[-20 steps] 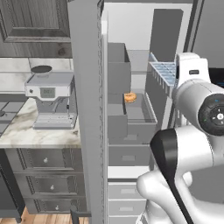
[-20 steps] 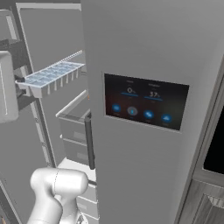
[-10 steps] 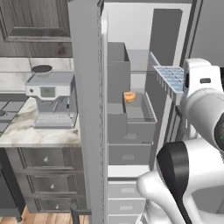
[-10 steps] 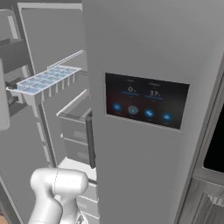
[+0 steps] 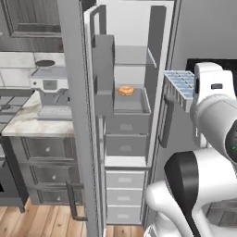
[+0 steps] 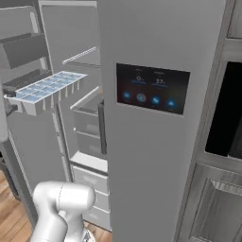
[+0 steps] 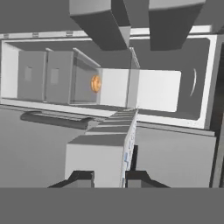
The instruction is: Open the freezer door, pick up the ice cube tray from the freezer, and place it on the dining counter.
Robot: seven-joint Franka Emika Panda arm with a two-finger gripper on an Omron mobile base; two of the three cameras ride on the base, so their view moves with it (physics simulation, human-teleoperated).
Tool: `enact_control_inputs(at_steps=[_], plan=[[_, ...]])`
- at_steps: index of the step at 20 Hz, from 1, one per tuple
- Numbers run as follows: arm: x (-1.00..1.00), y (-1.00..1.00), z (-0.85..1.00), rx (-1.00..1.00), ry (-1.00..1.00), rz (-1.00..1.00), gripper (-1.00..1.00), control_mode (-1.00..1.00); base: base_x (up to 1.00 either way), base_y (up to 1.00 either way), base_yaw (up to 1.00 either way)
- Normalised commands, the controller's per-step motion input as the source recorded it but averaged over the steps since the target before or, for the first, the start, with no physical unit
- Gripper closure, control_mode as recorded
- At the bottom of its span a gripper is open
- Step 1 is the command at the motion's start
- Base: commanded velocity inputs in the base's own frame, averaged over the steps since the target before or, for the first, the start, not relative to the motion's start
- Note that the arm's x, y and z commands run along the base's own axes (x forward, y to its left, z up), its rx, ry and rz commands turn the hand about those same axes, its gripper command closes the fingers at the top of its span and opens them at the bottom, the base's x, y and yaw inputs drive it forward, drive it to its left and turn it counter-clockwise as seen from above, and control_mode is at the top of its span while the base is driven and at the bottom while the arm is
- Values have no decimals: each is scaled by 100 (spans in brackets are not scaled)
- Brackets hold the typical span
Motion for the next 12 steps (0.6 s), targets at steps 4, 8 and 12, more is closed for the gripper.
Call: enact_control_inputs(at_steps=[4, 8, 12], plan=[[0, 0, 0, 0, 0, 0, 100, 100, -59, -47, 12], [0, 0, 0, 0, 0, 0, 100, 100, -53, -28, 31], [0, 0, 0, 0, 0, 0, 100, 100, -41, -7, 60]])
